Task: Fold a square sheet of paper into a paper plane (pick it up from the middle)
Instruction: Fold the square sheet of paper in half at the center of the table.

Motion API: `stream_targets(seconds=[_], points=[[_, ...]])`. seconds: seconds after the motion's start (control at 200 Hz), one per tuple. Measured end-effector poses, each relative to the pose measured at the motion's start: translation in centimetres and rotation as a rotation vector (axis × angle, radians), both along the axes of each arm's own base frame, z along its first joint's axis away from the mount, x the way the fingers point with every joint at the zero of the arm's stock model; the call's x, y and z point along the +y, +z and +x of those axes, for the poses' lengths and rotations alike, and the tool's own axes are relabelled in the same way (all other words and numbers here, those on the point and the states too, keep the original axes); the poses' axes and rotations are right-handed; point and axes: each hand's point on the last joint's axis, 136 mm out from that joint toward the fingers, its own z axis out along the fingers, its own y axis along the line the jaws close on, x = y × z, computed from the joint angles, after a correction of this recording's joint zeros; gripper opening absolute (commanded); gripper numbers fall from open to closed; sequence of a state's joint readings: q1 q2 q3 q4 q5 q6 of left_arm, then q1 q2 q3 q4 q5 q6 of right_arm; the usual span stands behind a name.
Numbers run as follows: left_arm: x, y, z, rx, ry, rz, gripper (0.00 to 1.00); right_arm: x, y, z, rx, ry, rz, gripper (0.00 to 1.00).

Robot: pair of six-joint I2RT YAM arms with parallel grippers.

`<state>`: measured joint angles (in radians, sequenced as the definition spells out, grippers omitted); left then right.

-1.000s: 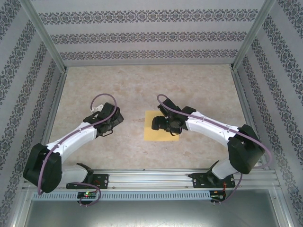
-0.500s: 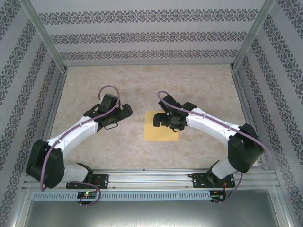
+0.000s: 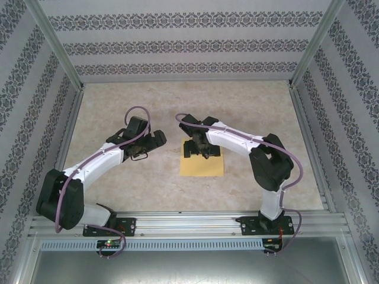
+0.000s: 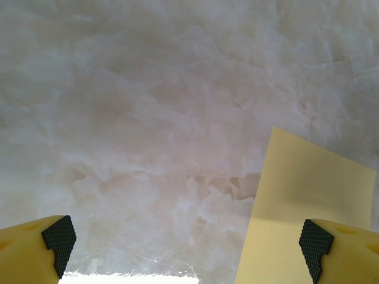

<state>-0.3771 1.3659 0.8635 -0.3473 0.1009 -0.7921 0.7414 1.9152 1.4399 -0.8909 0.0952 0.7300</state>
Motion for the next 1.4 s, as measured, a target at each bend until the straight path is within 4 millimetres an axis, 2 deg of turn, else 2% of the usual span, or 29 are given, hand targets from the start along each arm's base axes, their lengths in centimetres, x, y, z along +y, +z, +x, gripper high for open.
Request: stream_targets(seconds=[0.34,0.585,0.814,0.959,1.129,1.399], points=[[1.0,0.3,-0.8,-0.014,0.020,-0.005,1.00,0.1,-4.7,0.7,0.118,-0.008,-0.007,0.98],[1.4,0.2,-0.9,-0.008,0.028,0.000,1.00,1.1,-4.7,1.5,0.119,0.054,0.013,0.97],[1.4,0.2,-0.9,-0.007,0.028,0.000,1.00,1.7,-4.4,1.2,0.106,0.141,0.001,0.98],[1.4,0.2,-0.9,-0.007,0.028,0.000,1.00,1.7,-2.7,1.9,0.059,0.128,-0.007,0.98],[1.4,0.4,-0.9,-0.012,0.028,-0.002,1.00,1.5,-0.4,2.8,-0.003,0.034,0.029,0.98],[1.5,0.9,-1.1,-0.020,0.026,-0.003,1.00,0.6,-2.6,2.4,0.047,-0.075,0.035,0.98]])
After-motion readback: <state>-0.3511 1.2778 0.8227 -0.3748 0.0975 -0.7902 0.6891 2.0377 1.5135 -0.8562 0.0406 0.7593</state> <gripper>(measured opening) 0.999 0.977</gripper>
